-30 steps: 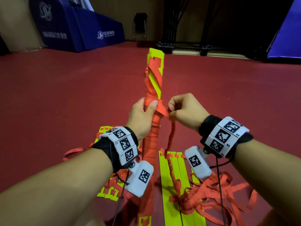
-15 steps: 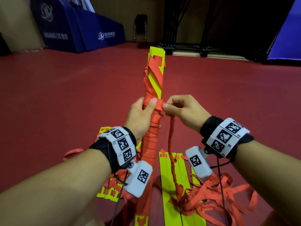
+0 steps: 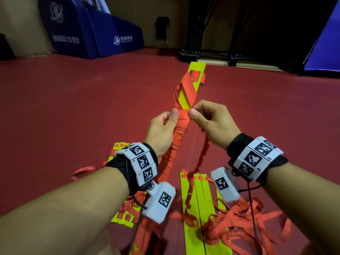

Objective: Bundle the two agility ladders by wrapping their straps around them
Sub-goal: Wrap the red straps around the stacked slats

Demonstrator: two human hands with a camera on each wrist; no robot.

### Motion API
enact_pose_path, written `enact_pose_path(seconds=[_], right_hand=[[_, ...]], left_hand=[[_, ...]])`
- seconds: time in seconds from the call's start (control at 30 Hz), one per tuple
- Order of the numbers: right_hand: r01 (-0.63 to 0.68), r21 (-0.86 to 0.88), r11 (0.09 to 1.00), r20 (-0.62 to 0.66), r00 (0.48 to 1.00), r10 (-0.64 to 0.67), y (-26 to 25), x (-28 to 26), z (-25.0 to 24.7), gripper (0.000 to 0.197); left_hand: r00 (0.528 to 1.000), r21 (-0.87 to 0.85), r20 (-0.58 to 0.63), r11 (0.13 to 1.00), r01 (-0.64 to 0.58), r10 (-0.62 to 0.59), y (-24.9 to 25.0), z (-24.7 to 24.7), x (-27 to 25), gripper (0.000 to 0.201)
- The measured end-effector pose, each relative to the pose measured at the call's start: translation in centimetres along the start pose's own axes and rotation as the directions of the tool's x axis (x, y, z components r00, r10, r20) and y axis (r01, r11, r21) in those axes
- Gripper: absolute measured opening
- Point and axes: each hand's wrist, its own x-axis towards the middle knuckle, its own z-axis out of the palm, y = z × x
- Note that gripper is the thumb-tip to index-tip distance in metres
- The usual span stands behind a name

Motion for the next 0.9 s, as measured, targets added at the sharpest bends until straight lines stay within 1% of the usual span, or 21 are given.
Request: enact_pose_path(seconds=[0.07,0.13,0.2,0.33,0.47,0.53,0.6,0.63,0.7,0.77,0.83,0.87,0.9], right_hand=[[0.003,0.081,0.997,0.067,0.998,-0.008,-0.2,-0.1,0.0,0.016],[0.025,0.165,0.986,0.105,0.993,-0.043,-0.5,-0.2,-0.2,0.011],[0.064,0.208,0.976,0.098,0.992,-0.086,-0.6,-0.2,-0.4,0.006],[0.109,0.264,0.958,0.062,0.990,-0.130,-0.7,-0.3,-0.3,0.001],[0.120,0.308,0.944,0.041,0.989,-0.139,-0.8,-0.4,-0.1,0.007],[0.107,0.328,0.939,0.049,0.990,-0.130,-0.8,-0.4,0.1,0.008],[0.091,0.330,0.939,0.054,0.992,-0.115,-0.7,-0.5,0.2,0.014],[0.085,0.331,0.940,0.058,0.992,-0.111,-0.7,-0.6,0.3,0.016],[0.072,0.348,0.935,0.068,0.993,-0.101,-0.7,-0.7,0.7,0.018],[0.041,0.373,0.927,0.057,0.996,-0.067,-0.9,-0.7,1.2,0.019],[0.005,0.348,0.938,0.013,1.000,-0.010,-0.9,-0.7,1.5,0.019],[-0.004,0.316,0.949,-0.018,1.000,0.010,-0.9,-0.6,1.6,0.019],[-0.007,0.288,0.958,-0.042,0.999,0.020,-0.8,-0.6,1.5,0.019]], left_hand=[[1.000,0.015,-0.002,1.000,0.003,-0.003,0.1,0.1,0.0,0.050],[1.000,0.022,0.008,1.000,0.006,-0.006,0.1,0.3,0.1,0.048],[1.000,0.010,0.008,1.000,0.005,-0.006,0.0,0.5,-0.1,0.046],[0.996,-0.089,0.061,0.993,0.074,-0.069,0.2,0.9,-0.6,0.044],[0.992,-0.116,0.089,0.988,0.105,-0.095,0.5,1.1,-0.9,0.049],[0.994,-0.139,0.068,0.985,0.099,-0.090,0.6,1.1,-1.1,0.039],[0.997,-0.155,0.044,0.986,0.064,-0.058,0.6,1.0,-1.0,0.027],[0.998,-0.153,0.041,0.987,0.051,-0.045,0.7,1.0,-1.0,0.025],[0.998,-0.153,0.035,0.987,0.050,-0.046,0.6,1.0,-1.1,0.027],[0.996,-0.184,0.037,0.979,0.083,-0.078,0.8,1.2,-1.3,0.036],[0.988,-0.248,0.080,0.957,0.150,-0.134,0.9,1.3,-1.5,0.046],[0.984,-0.256,0.108,0.952,0.166,-0.143,0.9,1.3,-1.5,0.049],[0.982,-0.241,0.132,0.957,0.164,-0.135,0.7,1.3,-1.5,0.046]])
